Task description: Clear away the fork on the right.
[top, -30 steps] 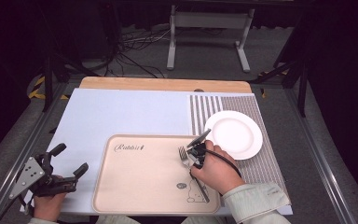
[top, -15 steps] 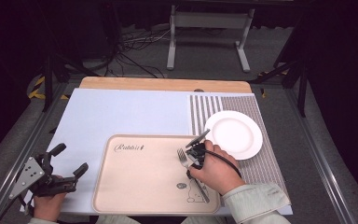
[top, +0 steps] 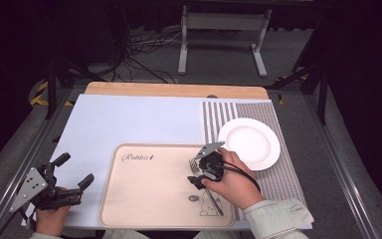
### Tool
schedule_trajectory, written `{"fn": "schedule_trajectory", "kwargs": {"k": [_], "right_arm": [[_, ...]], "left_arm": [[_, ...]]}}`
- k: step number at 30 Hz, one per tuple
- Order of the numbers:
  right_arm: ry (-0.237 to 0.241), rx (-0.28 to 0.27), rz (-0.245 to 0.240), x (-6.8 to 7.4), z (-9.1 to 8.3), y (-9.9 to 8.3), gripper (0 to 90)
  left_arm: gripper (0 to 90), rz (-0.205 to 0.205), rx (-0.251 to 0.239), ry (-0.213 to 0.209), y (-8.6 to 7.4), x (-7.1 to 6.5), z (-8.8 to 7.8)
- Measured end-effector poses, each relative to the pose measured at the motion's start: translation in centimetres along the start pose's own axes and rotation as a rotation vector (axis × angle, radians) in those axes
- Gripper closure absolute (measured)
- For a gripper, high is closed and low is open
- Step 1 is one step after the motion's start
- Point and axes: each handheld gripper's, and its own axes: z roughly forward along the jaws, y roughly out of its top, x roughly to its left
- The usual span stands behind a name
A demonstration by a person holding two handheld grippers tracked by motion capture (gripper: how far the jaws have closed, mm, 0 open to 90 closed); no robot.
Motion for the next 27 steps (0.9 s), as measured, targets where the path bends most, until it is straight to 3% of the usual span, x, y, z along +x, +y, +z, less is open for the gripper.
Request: {"fn": "schedule_trajectory", "kwargs": {"k": [2,5,6,9,11,19,27], "right_arm": [[0.008,-0.015,-0.039,0.0,0.2,-0.1,39.2],[0.023,-0.014,-0.082,0.0,0.5,-0.2,60.0],[0.023,-0.014,-0.082,0.0,0.5,-0.2,60.0],[0.018,0.008,-0.117,-0.2,0.9,-0.3,81.0],[0.024,0.026,-0.12,-0.4,1.2,-0.4,88.0],[0.072,0.067,-0.109,-0.6,2.3,-1.0,90.0],[0.069,0.081,-0.108,-0.6,2.5,-1.1,90.0]], "left_arm": [[0.2,-0.001,0.0,0.0,0.0,0.0,0.0],[0.2,0.0,0.0,0.0,0.0,0.0,0.0],[0.2,0.0,0.0,0.0,0.0,0.0,0.0],[0.2,0.0,0.001,0.001,0.0,0.0,0.0],[0.2,-0.001,0.002,0.0,0.0,0.0,0.0],[0.2,-0.001,0.002,0.0,0.0,0.0,0.0],[0.3,-0.002,0.0,0.0,0.0,0.0,0.0]]}}
